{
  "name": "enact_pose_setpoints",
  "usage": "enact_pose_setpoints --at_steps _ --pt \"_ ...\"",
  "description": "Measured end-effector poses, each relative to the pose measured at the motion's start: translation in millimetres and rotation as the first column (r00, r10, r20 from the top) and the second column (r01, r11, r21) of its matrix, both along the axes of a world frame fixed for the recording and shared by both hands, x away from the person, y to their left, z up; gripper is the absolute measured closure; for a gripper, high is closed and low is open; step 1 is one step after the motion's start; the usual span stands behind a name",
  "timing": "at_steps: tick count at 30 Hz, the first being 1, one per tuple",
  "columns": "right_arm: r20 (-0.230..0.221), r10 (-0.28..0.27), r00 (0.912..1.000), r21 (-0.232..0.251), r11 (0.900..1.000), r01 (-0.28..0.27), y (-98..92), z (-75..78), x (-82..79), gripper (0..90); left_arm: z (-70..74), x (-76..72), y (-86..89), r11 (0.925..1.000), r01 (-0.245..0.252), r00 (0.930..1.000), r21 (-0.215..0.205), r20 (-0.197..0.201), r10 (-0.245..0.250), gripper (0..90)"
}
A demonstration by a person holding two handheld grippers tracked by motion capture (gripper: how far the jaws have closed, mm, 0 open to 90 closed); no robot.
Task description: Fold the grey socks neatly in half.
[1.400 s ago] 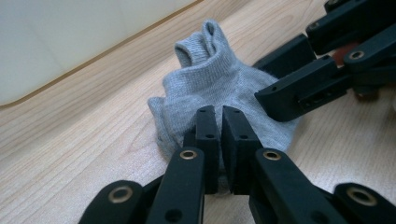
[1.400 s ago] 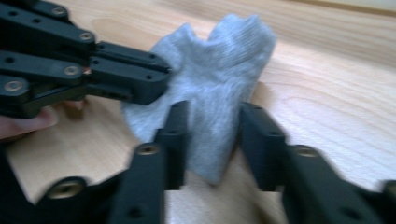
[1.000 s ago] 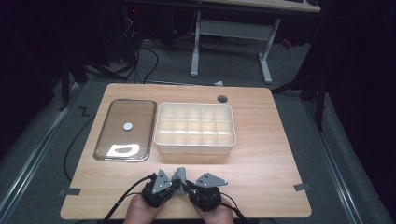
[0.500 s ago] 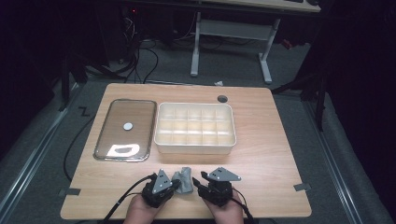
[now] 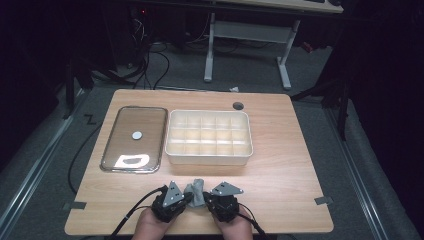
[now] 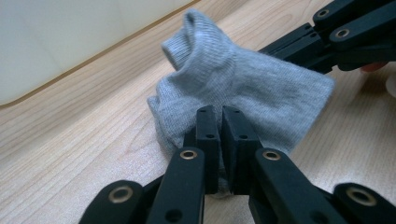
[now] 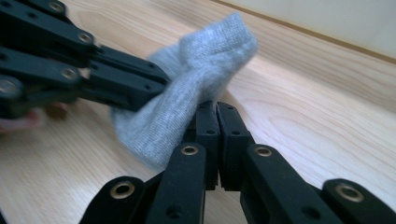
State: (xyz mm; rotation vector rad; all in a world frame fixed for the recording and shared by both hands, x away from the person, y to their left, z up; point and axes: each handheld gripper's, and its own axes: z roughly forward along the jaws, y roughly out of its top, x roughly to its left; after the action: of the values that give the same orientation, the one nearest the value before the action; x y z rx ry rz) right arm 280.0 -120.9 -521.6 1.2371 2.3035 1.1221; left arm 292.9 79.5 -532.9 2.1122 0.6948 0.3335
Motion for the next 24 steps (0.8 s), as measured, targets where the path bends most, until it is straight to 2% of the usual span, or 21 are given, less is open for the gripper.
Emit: enact_pose_setpoints --at_steps 2,3,5,7,12,14,17,18,20,23,24 --pt "0.008 0.006 0.9999 0.006 1.0 -0.006 2.5 2.0 0.5 90.0 0.0 0.1 0.0 1.0 0.0 1.0 0.0 -0.001 0.0 85.5" --pt "0.03 0.032 0.999 0.006 0.999 -0.033 11.9 9.1 1.2 90.0 0.0 0.1 0.1 1.0 0.0 1.0 0.0 -0.001 0.0 85.5" --pt "0.035 0.04 0.9986 0.007 0.999 -0.041 16.0 11.3 1.0 90.0 0.1 -0.1 0.2 1.0 -0.002 1.0 0.002 0.001 0.002 85.6" --pt "0.05 0.043 0.9979 -0.009 0.999 -0.042 20.9 13.9 1.1 90.0 0.0 0.0 0.6 1.0 -0.003 1.0 0.0 -0.002 0.003 85.8" --pt "0.042 0.04 0.9983 -0.006 0.999 -0.04 15.4 10.8 1.4 90.0 0.2 -0.3 0.2 1.0 0.0 1.0 -0.002 0.001 0.0 84.8" --pt "0.037 0.035 0.9987 -0.005 0.999 -0.035 12.8 9.7 1.0 90.0 0.6 -0.1 1.5 0.9999 0.008 0.9999 -0.015 -0.007 -0.008 79.1" --pt "0.034 0.026 0.9991 -0.004 1.0 -0.026 8.2 7.5 -0.3 89.6 1.6 2.1 5.6 0.9981 0.019 0.9991 -0.058 -0.036 -0.021 74.9" --pt "0.034 0.026 0.9991 -0.004 1.0 -0.026 8.2 7.5 -0.3 89.6 1.6 2.1 5.6 0.9981 0.019 0.9991 -0.058 -0.036 -0.021 73.8" --pt "0.034 0.022 0.9992 -0.002 1.0 -0.022 5.7 6.4 0.0 89.2 3.6 2.7 8.3 0.9962 0.019 0.9986 -0.085 -0.048 -0.023 72.6" --pt "0.031 0.012 0.9994 0.003 1.0 -0.012 2.3 5.8 0.7 88.9 14.2 2.3 19.1 0.9854 0.018 0.9976 -0.169 -0.063 -0.029 64.5" --pt "0.029 0.007 0.9996 0.005 1.0 -0.007 1.4 5.7 0.5 88.7 16.4 2.0 22.5 0.9838 0.015 0.9978 -0.179 -0.061 -0.026 63.4"
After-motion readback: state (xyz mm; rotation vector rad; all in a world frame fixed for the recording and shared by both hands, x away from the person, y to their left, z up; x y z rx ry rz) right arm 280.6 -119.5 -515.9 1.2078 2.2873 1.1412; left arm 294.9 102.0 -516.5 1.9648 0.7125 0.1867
